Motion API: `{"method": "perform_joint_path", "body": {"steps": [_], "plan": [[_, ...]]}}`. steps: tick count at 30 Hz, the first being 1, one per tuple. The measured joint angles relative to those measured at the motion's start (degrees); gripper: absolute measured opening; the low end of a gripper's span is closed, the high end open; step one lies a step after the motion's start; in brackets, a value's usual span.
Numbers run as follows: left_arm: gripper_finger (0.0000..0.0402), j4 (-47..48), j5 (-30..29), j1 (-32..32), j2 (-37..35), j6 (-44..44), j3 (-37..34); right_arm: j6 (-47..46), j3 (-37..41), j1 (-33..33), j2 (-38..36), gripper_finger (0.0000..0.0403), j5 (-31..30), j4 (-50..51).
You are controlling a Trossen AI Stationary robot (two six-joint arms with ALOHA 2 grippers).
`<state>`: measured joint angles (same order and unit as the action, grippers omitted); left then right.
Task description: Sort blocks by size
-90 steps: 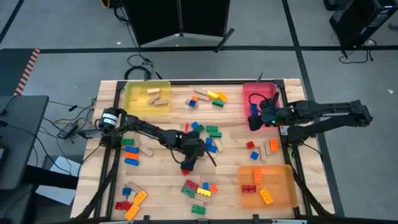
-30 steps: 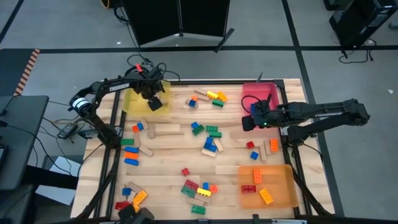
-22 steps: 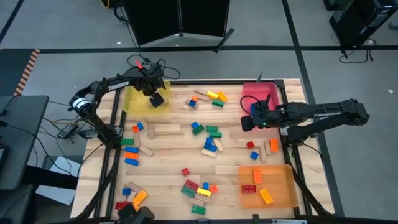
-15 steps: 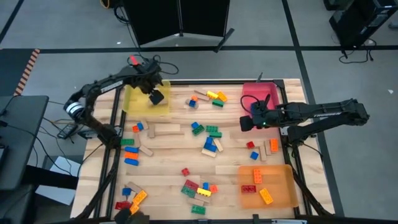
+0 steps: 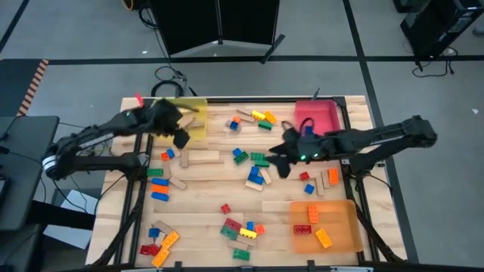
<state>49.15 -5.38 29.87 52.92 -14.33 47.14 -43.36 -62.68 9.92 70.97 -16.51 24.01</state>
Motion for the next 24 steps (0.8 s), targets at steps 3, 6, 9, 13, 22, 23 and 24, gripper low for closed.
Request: {"method": "perform_joint_path", "body": {"steps": [3,6,9,13,22,23,24], "plan": [[0.0253,0.0,-1.2,-4.2,-4.5,-4.5,-4.0,6.1,-6.7,1.7,6.2,0.0246,1.2,1.4],[0.0253,-0.1,-1.4,-8.0,-7.9,-8.7,-7.1,8.7,-14.7,3.1,13.0,0.0246,2.2,8.9],[0.0253,-0.7,-1.5,-11.5,-10.3,-11.3,-9.4,8.6,-23.0,4.3,20.2,0.0245,2.7,18.9],[0.0253,-2.4,-2.1,-15.1,-11.6,-12.9,-10.8,5.7,-33.7,6.0,29.5,0.024,4.1,30.5],[0.0253,-1.2,-0.6,-20.5,-11.6,-11.7,-10.8,-2.5,-53.2,10.5,47.7,0.0222,7.9,37.1],[0.0253,-0.6,-0.6,-21.2,-11.6,-11.7,-10.8,-3.0,-55.2,10.9,49.6,0.0219,8.4,37.2],[0.0253,-0.1,-0.6,-21.9,-11.6,-11.5,-10.8,-3.2,-57.0,11.4,51.4,0.0217,8.7,37.3]]}}
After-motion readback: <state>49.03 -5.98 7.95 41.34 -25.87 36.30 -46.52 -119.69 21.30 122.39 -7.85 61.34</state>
